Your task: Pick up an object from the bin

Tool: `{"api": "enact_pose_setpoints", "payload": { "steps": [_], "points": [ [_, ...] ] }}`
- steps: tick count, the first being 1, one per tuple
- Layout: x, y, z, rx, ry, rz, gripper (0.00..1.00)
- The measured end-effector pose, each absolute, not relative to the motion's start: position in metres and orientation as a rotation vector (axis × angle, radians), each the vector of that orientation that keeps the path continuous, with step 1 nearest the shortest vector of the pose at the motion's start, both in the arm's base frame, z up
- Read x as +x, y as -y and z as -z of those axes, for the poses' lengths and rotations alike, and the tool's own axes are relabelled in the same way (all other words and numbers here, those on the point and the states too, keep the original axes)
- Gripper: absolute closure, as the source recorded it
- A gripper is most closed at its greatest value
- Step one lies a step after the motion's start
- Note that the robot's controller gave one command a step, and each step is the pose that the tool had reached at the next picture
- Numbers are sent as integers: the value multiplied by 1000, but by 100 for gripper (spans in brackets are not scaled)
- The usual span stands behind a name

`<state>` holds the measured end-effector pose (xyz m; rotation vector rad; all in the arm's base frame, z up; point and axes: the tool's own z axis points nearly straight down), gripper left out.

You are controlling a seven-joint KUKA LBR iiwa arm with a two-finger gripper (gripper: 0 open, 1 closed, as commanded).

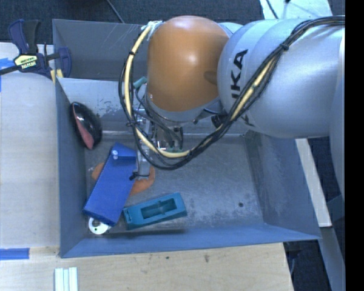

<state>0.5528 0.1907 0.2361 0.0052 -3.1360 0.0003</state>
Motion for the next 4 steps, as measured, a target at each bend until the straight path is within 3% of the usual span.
{"api": "enact_pose_setpoints", "payload": {
  "steps": [1, 2, 3, 4],
  "points": [
    [555, -189, -241, 0, 3144, 2, 0],
    [545, -155, -192, 56, 3149, 5, 0],
    [553, -145, -157, 16, 3141, -5, 0],
    [579, -152, -119, 20, 3149, 5, 0]
  ]
}}
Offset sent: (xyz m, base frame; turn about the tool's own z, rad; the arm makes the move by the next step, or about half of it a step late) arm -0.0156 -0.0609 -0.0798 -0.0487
